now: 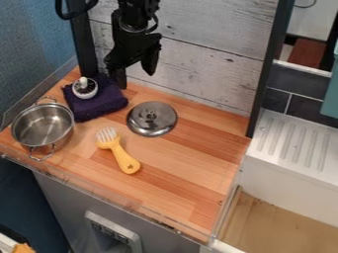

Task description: Move the silver pot to the upper right of the table

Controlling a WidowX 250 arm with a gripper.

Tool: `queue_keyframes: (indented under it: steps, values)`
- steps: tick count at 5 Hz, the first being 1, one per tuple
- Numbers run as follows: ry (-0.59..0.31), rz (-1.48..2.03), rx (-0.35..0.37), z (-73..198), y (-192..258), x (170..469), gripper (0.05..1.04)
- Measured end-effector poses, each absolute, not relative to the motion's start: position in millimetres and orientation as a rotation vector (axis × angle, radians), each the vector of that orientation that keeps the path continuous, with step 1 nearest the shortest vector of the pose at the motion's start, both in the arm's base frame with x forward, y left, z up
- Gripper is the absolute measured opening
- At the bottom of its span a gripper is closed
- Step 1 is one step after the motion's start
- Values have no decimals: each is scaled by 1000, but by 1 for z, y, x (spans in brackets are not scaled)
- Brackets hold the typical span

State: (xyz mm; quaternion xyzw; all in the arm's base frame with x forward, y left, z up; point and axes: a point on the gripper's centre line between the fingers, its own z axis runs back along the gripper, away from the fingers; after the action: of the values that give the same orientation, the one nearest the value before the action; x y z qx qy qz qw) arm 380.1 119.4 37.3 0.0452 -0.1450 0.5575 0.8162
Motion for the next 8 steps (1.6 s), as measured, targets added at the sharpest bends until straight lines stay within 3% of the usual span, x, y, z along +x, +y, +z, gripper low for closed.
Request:
queue_keyframes:
  steps: [1,2,4,6,7,8]
  values:
    - [-266,1175,103,23,117,377,999]
    - [-230,1070,65,20,115,375,999]
    - [-281,1077,51,37,140,353,999]
    - [-357,1078,103,52,191,297,999]
    - [-388,1123,92,59,218,266,999]
    - [-385,1166,108,57,229,249,999]
